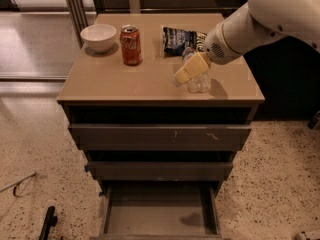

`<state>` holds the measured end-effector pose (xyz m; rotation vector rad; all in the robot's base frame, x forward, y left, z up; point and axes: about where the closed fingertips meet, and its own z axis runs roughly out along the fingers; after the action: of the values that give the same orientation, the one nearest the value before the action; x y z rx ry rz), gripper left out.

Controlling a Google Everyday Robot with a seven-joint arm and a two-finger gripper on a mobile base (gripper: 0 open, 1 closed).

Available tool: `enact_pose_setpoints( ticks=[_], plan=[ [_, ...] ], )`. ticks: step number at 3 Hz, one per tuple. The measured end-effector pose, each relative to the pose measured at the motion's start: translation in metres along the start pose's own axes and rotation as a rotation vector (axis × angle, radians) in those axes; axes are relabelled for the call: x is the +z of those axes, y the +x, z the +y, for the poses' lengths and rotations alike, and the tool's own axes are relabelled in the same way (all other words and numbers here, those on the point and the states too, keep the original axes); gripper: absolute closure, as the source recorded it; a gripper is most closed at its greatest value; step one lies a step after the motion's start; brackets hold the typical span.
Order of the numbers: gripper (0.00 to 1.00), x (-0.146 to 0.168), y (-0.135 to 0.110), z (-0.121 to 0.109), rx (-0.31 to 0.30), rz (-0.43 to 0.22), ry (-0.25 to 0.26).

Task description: Place water bottle into bottom drawer

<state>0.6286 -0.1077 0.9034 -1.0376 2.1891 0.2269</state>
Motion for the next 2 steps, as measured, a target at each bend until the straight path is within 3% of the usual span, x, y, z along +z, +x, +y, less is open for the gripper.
enact_pose_setpoints(
  ticks=[2],
  plan=[
    [0.0, 0.034, -0.01, -0.03, 0.019, -0.06, 0.074]
  ],
)
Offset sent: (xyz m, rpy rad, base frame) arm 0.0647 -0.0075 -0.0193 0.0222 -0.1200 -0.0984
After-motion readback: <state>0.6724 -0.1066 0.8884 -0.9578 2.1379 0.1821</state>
